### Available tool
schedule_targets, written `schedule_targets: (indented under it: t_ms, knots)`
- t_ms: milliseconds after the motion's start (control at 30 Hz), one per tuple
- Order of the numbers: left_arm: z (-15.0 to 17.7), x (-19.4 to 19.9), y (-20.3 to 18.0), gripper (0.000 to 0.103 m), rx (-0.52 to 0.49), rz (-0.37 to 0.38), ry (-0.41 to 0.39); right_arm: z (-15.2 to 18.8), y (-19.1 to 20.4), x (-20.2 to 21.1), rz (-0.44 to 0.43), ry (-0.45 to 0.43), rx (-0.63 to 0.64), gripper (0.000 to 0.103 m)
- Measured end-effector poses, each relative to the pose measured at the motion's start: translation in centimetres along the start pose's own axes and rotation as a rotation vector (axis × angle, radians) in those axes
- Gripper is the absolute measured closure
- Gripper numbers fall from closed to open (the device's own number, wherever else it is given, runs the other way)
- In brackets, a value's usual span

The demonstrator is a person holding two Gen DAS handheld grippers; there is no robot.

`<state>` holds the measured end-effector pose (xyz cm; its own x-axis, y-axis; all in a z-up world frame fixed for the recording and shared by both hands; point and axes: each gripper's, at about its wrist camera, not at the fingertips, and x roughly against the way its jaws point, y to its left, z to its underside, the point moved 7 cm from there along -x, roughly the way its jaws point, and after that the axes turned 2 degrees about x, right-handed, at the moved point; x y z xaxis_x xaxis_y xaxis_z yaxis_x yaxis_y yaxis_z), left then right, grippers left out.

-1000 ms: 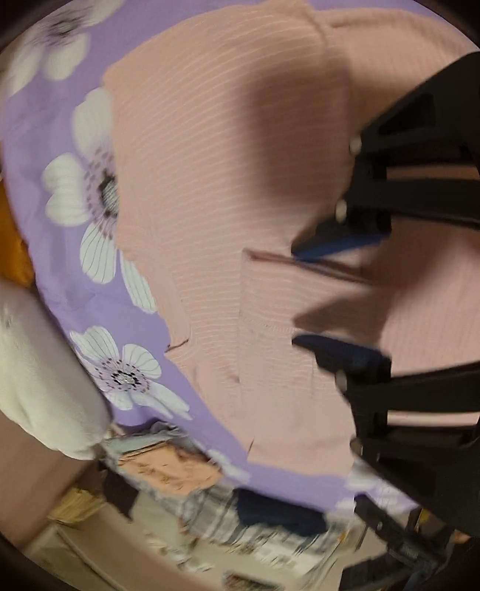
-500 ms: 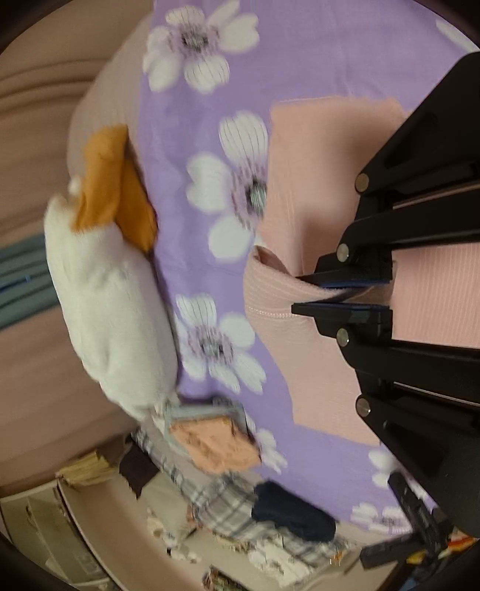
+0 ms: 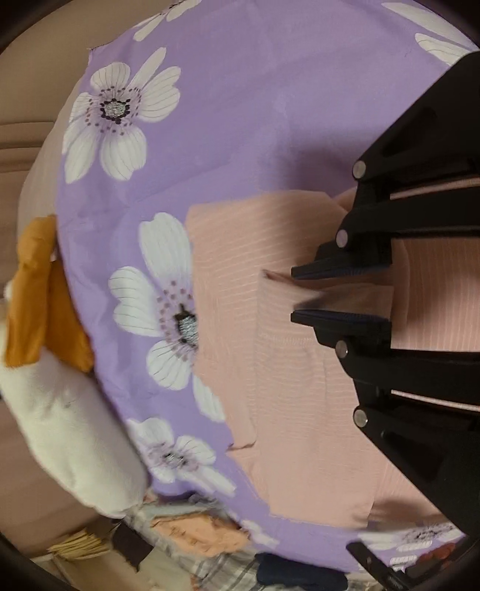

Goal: Fold small clothes

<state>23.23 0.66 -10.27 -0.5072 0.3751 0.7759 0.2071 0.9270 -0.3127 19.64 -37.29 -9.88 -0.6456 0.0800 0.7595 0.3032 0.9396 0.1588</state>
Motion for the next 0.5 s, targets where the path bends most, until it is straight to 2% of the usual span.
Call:
schedule_targets:
  t_ms: [67, 100, 167, 233, 300, 400, 500]
  knots:
    - [0.0, -0.7, -0.6, 0.032, -0.022, 0.004, 0.004, 0.1, 0.9, 0.9, -0.066, -0.028, 0.011, 0.085]
    - [0.0, -1.0, -0.8, 0.032, -0.030, 0.009, 0.007, 0.4, 1.4, 1.1, -0.130, -0.026, 0.019, 0.085]
    - [0.2, -1.6, -1.2, 0.038, -0.039, 0.027, 0.009, 1.1, 2.2, 0.7, -0.157, -0.002, 0.035, 0.085]
    - [0.7, -2.4, -1.2, 0.042, -0.057, 0.013, 0.024, 2.4, 2.3, -0.1, -0.133, 0.036, 0.070, 0.085]
    - [1.3, -3.3, -0.8, 0.042, -0.062, -0.009, 0.048, 3.3, 1.9, -0.9, -0.091, 0.061, 0.088, 0.091]
    - [1.8, -3.9, -0.4, 0.043, -0.070, -0.029, 0.065, 3.3, 0.7, -0.9, -0.066, 0.045, 0.064, 0.089]
    - [1.8, -2.7, -0.4, 0.043, -0.059, -0.033, 0.052, 2.5, -1.3, -0.5, -0.031, 0.037, 0.006, 0.089]
